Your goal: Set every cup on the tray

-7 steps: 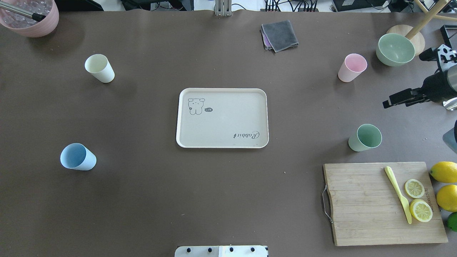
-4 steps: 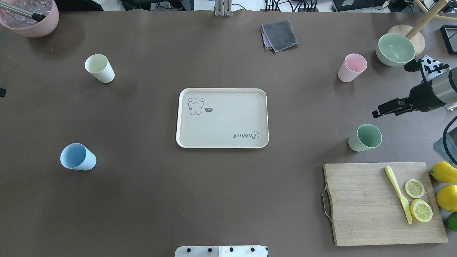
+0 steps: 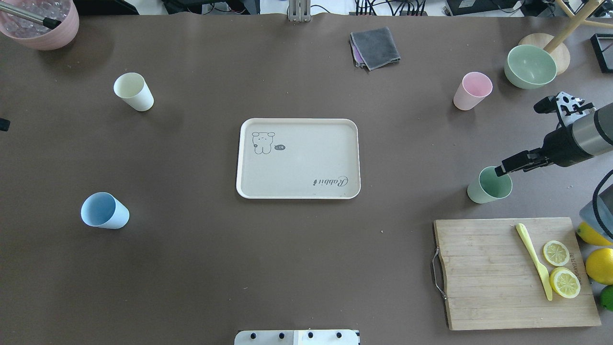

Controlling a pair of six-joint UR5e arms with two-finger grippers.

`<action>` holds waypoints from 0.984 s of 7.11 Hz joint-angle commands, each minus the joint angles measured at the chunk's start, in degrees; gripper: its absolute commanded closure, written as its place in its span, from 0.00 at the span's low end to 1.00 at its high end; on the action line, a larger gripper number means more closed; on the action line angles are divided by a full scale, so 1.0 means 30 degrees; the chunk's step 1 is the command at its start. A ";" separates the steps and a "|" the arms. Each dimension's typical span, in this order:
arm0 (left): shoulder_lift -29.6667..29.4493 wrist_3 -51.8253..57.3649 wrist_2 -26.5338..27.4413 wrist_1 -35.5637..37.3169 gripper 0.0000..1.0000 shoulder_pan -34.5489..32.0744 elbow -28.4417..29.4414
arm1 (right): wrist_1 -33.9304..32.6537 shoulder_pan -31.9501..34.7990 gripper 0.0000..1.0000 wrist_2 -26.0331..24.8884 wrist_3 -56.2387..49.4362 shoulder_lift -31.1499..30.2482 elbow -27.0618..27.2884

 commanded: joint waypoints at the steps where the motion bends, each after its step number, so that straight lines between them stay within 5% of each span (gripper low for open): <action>1: 0.0030 -0.0030 -0.0006 0.0003 0.02 0.0011 0.0008 | -0.0023 -0.0472 0.67 -0.0025 0.0001 -0.0182 0.0089; 2: 0.0030 -0.0030 0.0022 0.0003 0.02 0.0012 0.0066 | -0.0023 -0.0474 1.00 0.0004 0.0001 -0.0182 0.0088; 5: -0.0028 -0.1051 0.0139 0.0032 0.02 0.0448 0.0037 | -0.0052 -0.0474 1.00 -0.0025 0.0030 0.0050 0.0321; 7: -0.0409 -0.3967 0.1478 0.0032 0.03 0.1990 -0.1010 | -0.0664 -0.1141 1.00 -0.0345 0.3724 0.3108 0.0265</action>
